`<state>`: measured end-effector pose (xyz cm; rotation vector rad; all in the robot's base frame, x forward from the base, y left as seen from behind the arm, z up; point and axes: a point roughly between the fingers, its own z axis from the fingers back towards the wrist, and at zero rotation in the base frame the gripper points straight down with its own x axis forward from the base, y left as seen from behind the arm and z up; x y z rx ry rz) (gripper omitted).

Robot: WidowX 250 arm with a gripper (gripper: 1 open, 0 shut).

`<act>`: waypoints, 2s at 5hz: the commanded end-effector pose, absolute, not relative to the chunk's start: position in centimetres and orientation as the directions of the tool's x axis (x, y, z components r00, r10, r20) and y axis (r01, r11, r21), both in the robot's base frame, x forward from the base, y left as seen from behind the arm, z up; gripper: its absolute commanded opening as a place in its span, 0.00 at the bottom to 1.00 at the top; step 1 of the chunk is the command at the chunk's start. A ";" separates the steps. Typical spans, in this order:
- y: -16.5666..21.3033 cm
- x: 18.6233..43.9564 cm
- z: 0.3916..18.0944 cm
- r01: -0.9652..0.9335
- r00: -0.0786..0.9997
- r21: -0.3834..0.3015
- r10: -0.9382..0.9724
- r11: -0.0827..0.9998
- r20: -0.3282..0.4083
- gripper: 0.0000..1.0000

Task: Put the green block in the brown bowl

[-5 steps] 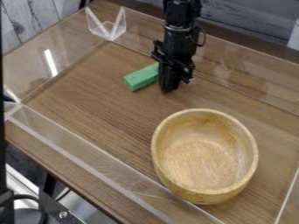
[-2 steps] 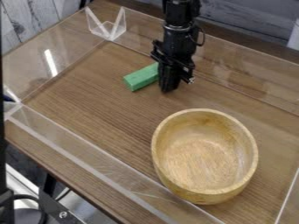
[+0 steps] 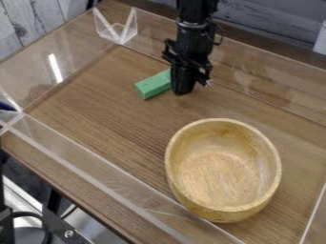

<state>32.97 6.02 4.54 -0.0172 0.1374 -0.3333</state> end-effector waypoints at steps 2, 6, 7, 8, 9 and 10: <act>6.3 34.6 9.4 0.321 0.947 0.037 -0.321 0.946 -0.014 0.00; 8.0 36.2 8.4 0.331 0.943 0.030 -0.331 0.943 0.004 1.00; 8.6 36.6 7.9 0.335 0.942 0.026 -0.335 0.942 0.006 1.00; 8.9 36.8 7.5 0.334 0.943 0.022 -0.334 0.942 0.005 1.00; 9.6 36.9 6.5 0.329 0.944 0.018 -0.329 0.944 -0.010 1.00; 10.1 36.9 5.6 0.323 0.946 0.011 -0.323 0.946 -0.025 1.00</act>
